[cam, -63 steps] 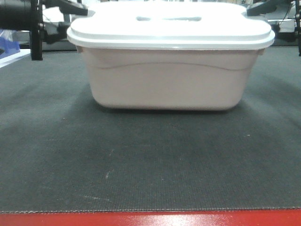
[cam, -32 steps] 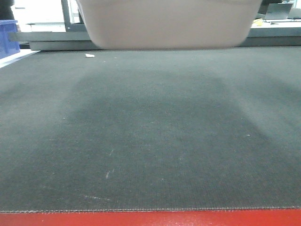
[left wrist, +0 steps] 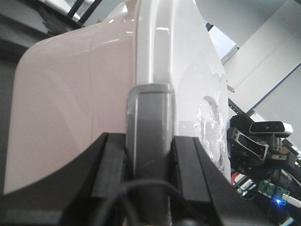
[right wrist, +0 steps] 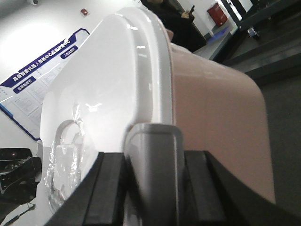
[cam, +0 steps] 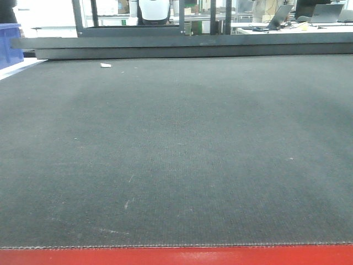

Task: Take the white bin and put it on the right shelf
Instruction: 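Raise the held pink bin up off the table with both grippers, then hold the pink bin with both grippers while driving away from the table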

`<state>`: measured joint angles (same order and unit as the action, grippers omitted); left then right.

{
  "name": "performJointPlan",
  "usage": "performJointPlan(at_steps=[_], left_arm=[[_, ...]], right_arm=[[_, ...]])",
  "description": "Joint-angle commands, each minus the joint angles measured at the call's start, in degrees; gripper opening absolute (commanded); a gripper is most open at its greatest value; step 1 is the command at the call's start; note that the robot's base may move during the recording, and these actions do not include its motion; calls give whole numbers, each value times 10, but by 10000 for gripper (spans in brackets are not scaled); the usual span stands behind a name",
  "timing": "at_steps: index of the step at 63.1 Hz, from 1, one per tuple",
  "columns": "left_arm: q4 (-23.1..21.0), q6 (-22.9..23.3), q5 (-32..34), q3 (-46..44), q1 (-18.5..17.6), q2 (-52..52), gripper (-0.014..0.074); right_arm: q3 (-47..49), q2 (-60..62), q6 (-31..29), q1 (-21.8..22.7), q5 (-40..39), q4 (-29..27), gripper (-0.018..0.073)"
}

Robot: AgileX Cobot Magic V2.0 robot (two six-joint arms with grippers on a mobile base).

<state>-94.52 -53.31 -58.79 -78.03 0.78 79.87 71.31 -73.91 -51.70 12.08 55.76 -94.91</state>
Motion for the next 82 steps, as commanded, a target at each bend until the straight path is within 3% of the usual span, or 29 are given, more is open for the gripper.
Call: performJointPlan(at_steps=[1,82], left_arm=[[-6,-22,-165,-20,-27,-37,-126],[-1,-22,-164,-20,-27,-50,-126]], right_arm=[[20,41,-10,-31,207,-41,57],[20,61,-10,-31,166,-41,57]])
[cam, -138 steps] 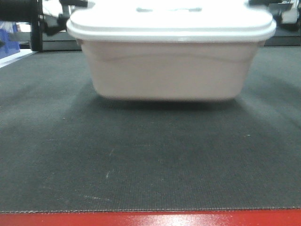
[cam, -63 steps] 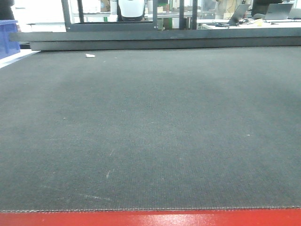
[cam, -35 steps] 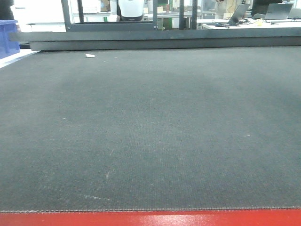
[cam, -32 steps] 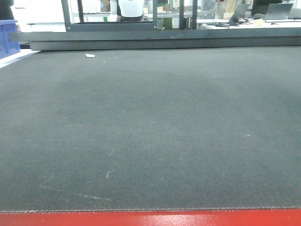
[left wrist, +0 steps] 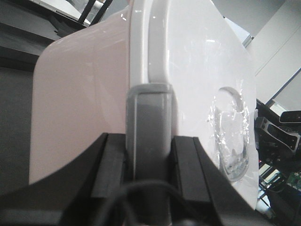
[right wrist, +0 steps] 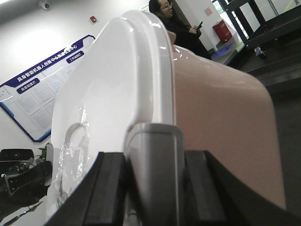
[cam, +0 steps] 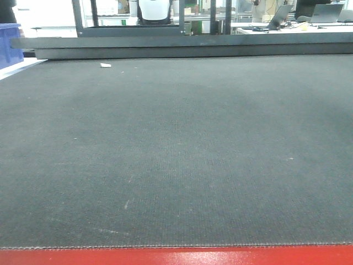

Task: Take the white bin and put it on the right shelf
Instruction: 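Hold the pink bin with both grippers while driving away from the table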

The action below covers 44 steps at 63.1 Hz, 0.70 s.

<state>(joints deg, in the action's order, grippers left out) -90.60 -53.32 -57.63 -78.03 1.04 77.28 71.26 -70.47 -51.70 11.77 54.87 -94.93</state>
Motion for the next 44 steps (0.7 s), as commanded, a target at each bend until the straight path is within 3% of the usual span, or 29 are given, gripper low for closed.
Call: performJointPlan(at_steps=[1,44], left_arm=[[-40,-22,-176,-20,-29,-24,-126],[-40,-22,-172,-20,-29,-24,-126]], right_arm=[[20,26,-10,-28,175,-41,57],[20,26,-10,-28,171,-41,57]])
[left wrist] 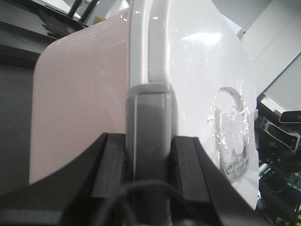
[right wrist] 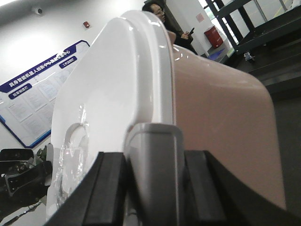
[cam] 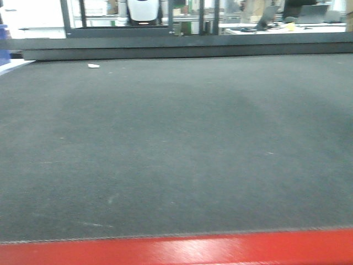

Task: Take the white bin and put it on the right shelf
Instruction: 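Hold the pink bin with both grippers while driving away from the table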

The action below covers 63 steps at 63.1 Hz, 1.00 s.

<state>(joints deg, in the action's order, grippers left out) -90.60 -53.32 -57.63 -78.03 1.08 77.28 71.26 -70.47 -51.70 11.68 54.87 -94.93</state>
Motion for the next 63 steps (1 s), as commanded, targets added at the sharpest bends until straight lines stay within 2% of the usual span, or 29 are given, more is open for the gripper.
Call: performJointPlan(at_steps=[1,63], left_arm=[[-40,-22,-172,-20,-30,-24,-126],[-40,-22,-172,-20,-30,-24,-126]], right_arm=[[20,26,-10,-27,171,-41,57],[20,26,-10,-27,162,-41,57]])
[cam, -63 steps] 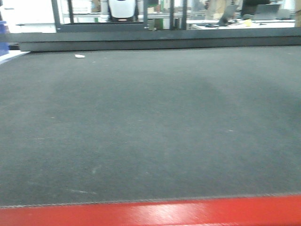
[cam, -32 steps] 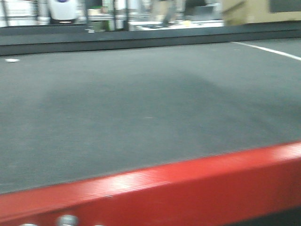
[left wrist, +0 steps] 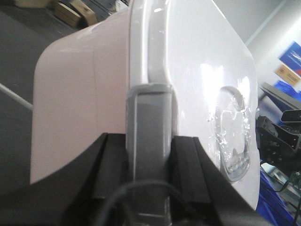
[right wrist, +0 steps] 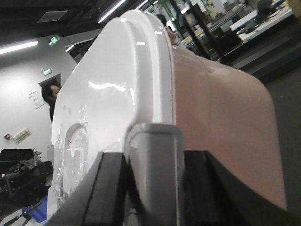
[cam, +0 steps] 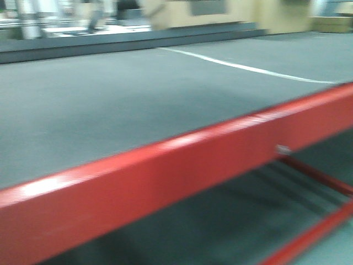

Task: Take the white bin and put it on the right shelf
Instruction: 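Hold the pink bin with both grippers while driving away from the table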

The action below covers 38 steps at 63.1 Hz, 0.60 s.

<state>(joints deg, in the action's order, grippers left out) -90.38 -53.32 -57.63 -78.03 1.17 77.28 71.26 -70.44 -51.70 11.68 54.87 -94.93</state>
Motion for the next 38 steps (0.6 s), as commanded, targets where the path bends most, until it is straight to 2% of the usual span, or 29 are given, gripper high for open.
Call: performJointPlan(at_steps=[1,38], left_arm=[[-42,-22,-172,-20,-31,-24,-126],[-42,-22,-172,-20,-31,-24,-126]], right_arm=[[20,26,-10,-27,162,-41,57],[20,26,-10,-27,162,-41,57]])
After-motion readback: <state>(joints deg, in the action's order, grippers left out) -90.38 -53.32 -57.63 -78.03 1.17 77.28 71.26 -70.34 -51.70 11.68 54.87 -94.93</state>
